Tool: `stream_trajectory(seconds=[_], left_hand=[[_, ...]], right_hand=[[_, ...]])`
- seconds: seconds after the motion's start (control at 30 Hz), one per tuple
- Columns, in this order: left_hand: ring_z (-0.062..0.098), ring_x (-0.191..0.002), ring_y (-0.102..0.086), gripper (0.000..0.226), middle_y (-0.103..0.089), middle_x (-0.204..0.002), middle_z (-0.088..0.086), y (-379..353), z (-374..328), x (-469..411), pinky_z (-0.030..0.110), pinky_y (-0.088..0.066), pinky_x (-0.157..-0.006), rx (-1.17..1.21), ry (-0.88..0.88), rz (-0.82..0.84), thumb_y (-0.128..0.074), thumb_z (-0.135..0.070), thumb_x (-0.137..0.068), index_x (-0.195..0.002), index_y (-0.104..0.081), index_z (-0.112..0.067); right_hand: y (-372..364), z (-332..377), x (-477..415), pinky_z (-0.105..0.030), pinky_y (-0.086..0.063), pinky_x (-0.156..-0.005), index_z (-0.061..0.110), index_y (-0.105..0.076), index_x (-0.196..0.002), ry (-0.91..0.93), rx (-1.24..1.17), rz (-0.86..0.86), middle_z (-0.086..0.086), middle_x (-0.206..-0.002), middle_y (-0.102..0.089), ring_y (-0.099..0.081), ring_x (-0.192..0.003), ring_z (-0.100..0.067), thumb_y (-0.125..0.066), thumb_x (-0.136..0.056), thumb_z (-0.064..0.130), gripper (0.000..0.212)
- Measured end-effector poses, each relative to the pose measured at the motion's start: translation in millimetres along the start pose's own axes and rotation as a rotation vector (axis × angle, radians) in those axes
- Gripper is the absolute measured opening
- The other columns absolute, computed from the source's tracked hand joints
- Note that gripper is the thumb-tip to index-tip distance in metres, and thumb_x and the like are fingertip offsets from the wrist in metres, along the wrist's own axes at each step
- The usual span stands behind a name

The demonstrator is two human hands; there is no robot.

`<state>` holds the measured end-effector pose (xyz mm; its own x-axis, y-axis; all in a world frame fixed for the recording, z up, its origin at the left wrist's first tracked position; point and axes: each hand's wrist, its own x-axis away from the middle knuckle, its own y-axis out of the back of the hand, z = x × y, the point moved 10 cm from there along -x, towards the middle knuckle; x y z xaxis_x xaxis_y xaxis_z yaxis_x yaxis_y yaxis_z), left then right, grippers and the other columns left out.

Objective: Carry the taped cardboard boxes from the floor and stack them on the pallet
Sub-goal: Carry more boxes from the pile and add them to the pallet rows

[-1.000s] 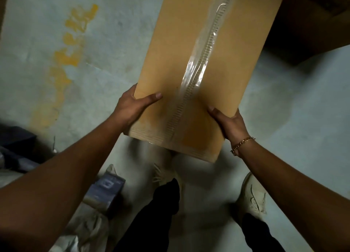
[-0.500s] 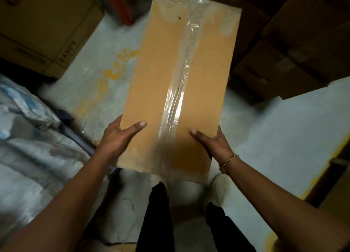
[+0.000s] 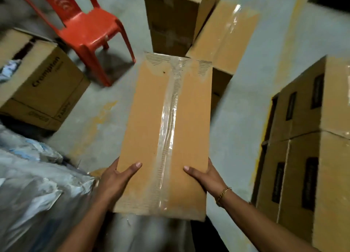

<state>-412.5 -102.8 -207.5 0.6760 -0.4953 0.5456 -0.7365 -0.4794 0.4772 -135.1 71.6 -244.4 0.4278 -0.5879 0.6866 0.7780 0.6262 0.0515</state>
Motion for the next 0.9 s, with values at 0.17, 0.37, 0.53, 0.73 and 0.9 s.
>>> stream_trajectory(seconds=[0.17,0.37,0.53,0.73,0.9], left_hand=[[-0.001,-0.086,-0.064,0.042,-0.070,-0.088,-0.026,-10.0,-46.6,98.6,0.026,-0.054,-0.084,-0.020,-0.093,0.061,-0.083,-0.057,-0.074,-0.107,-0.068,-0.036],[0.009,-0.086,-0.070,0.052,-0.072,-0.089,-0.021,-68.7,-112.7,204.4,0.030,-0.051,-0.077,-0.038,-0.223,0.239,-0.080,-0.065,-0.068,-0.107,-0.066,-0.034],[0.018,-0.084,-0.073,0.053,-0.075,-0.097,-0.007,-151.4,-167.7,272.6,0.035,-0.057,-0.070,-0.175,-0.326,0.414,-0.074,-0.064,-0.078,-0.119,-0.065,-0.031],[0.014,-0.084,-0.074,0.065,-0.076,-0.096,-0.010,-275.4,-225.2,373.7,0.043,-0.061,-0.082,-0.316,-0.499,0.533,-0.066,-0.083,-0.070,-0.114,-0.067,-0.034],[0.014,-0.088,-0.072,0.063,-0.076,-0.104,-0.008,-403.7,-250.9,490.1,0.039,-0.058,-0.082,-0.385,-0.638,0.664,-0.063,-0.079,-0.078,-0.119,-0.066,-0.031]], right_hand=[[42.0,-12.0,115.8,-0.039,-0.056,-0.097,0.047,-0.044,-0.135,0.038,-0.054,-0.102,0.020,-0.118,-0.070,-0.069,-0.105,-0.004,-0.087,-0.059,0.070,0.091],[127.3,-32.9,241.0,-0.036,-0.058,-0.092,0.049,-0.048,-0.130,0.078,-0.176,-0.288,0.021,-0.110,-0.073,-0.071,-0.098,-0.003,-0.088,-0.059,0.067,0.083],[213.5,-57.6,334.1,-0.045,-0.059,-0.093,0.029,-0.053,-0.133,0.112,-0.321,-0.440,0.004,-0.114,-0.074,-0.073,-0.101,-0.017,-0.091,-0.050,0.066,0.098],[336.4,-100.2,449.6,-0.041,-0.059,-0.092,0.034,-0.051,-0.132,0.190,-0.396,-0.650,0.005,-0.116,-0.073,-0.072,-0.101,-0.014,-0.087,-0.072,0.041,0.070],[451.3,-169.4,547.4,-0.036,-0.061,-0.079,0.028,-0.047,-0.141,0.202,-0.473,-0.827,0.001,-0.117,-0.072,-0.073,-0.098,-0.018,-0.085,-0.077,0.035,0.074]])
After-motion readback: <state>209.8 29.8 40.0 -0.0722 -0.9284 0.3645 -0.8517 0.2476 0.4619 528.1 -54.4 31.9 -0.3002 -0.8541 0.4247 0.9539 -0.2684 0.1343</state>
